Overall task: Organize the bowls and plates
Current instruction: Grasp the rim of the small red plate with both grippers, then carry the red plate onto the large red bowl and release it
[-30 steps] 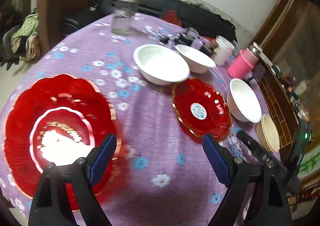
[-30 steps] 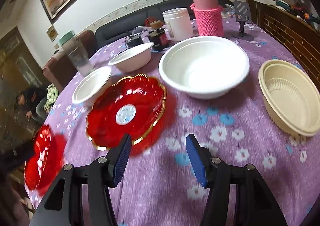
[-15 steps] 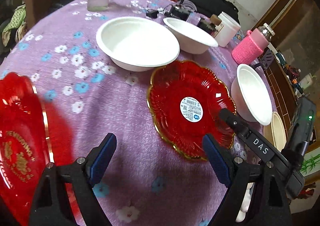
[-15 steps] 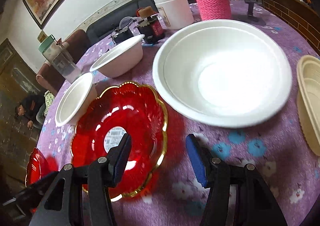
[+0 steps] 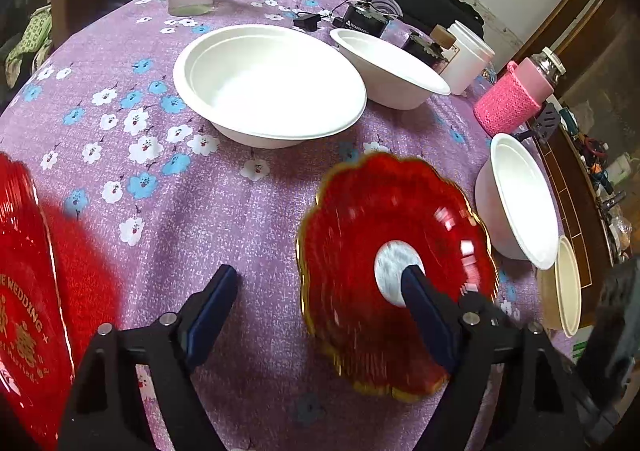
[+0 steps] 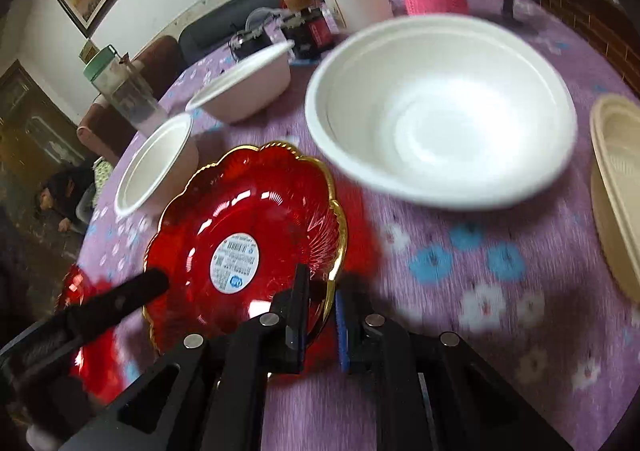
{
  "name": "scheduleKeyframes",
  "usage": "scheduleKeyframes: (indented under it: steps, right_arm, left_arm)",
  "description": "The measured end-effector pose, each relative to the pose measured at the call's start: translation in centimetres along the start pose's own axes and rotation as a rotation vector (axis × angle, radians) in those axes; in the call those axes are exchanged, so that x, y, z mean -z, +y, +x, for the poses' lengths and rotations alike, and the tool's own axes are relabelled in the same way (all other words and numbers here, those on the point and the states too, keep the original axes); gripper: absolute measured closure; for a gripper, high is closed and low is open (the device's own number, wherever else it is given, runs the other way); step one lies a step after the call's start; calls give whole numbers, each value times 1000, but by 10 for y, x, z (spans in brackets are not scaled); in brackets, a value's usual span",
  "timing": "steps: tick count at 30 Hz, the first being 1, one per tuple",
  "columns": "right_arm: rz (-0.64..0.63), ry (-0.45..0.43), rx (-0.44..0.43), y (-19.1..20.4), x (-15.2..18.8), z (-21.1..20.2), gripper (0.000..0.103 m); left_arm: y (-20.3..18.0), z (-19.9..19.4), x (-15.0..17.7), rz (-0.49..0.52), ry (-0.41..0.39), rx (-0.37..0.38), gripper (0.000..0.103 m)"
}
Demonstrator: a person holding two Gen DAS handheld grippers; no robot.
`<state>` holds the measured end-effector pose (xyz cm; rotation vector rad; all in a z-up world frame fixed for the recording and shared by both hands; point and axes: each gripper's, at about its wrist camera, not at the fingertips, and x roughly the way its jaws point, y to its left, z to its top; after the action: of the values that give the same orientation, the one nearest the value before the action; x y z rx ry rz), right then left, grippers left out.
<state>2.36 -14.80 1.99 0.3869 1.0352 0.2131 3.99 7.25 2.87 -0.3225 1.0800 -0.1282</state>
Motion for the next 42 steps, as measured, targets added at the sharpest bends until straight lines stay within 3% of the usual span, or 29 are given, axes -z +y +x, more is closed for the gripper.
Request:
scheduleKeyframes:
  steps: [5, 7, 10, 14, 19, 28, 42]
  right_arm:
    - [18, 58, -58, -14, 22, -17, 91]
    - [28, 71, -74, -21, 28, -23, 91]
    - [24, 63, -70, -21, 34, -27, 91]
    - [17, 19, -42, -20, 39, -30, 91]
    - [1, -18, -47, -17, 45, -40, 91]
    - [-49, -76, -53, 7, 53, -60, 91]
    - [-96, -141, -97, 40, 83, -89, 91]
  left_arm:
    - [-9, 6, 3, 55, 10, -1, 39]
    - [-15, 9, 5, 85, 19, 3, 56]
    - [-26, 10, 13, 133, 33, 12, 72]
    - [-38, 6, 26, 202, 1, -53, 73]
    - [-30, -6, 30, 178, -12, -25, 77]
    - [-16, -50, 42, 169, -116, -13, 77]
    - [20, -108, 75, 72, -218, 73, 79]
